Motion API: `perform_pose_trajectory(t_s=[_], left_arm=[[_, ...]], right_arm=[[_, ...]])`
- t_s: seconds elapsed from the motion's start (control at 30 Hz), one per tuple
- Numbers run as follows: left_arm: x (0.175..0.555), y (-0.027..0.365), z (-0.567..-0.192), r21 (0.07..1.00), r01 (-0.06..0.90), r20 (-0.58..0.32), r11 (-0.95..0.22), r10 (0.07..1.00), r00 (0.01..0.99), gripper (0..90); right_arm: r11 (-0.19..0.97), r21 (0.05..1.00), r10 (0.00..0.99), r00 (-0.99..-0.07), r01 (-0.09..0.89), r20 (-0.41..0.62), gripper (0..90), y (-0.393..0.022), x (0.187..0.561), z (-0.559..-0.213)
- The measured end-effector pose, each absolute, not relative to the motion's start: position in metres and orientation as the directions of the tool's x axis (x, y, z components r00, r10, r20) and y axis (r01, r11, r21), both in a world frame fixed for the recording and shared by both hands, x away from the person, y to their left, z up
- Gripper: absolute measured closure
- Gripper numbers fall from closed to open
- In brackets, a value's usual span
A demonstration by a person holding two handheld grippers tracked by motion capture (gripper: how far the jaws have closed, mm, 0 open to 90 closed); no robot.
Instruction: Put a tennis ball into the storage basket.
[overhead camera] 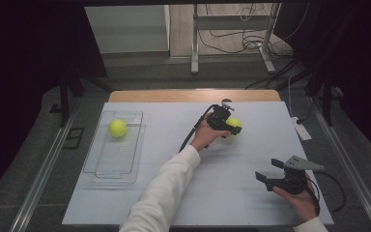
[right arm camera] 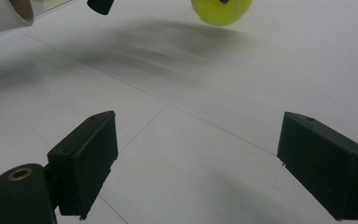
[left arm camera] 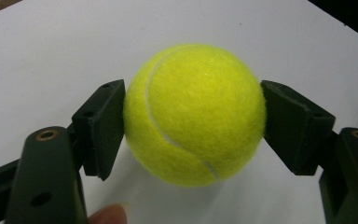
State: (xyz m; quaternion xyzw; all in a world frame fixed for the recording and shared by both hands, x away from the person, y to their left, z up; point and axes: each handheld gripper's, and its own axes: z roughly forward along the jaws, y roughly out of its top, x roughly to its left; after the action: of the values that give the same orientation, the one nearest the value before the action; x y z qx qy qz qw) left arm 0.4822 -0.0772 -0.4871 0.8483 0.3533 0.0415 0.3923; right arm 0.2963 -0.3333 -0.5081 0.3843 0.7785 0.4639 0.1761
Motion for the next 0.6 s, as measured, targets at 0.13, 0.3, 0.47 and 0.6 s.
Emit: perform_pose_trajectory(t_s=[0.13,0.3,0.47,0.6], left_arm=[[0.480,-0.072,-0.485,0.702,0.567,-0.213,-0.430,0.633,0.744,27.4],[0.475,-0.062,-0.482,0.713,0.567,-0.228,-0.413,0.628,0.744,27.3],[0.473,-0.057,-0.479,0.720,0.564,-0.225,-0.405,0.632,0.741,27.4],[0.472,-0.055,-0.477,0.723,0.560,-0.220,-0.404,0.634,0.741,27.4]], right_arm=[[0.274,0.857,0.763,-0.641,0.436,0.082,12.7,-0.333,0.296,-0.508],[0.277,0.855,0.765,-0.639,0.439,0.080,12.8,-0.333,0.297,-0.509],[0.277,0.854,0.766,-0.637,0.441,0.081,12.7,-0.333,0.297,-0.509],[0.276,0.853,0.768,-0.635,0.442,0.081,12.7,-0.334,0.297,-0.509]])
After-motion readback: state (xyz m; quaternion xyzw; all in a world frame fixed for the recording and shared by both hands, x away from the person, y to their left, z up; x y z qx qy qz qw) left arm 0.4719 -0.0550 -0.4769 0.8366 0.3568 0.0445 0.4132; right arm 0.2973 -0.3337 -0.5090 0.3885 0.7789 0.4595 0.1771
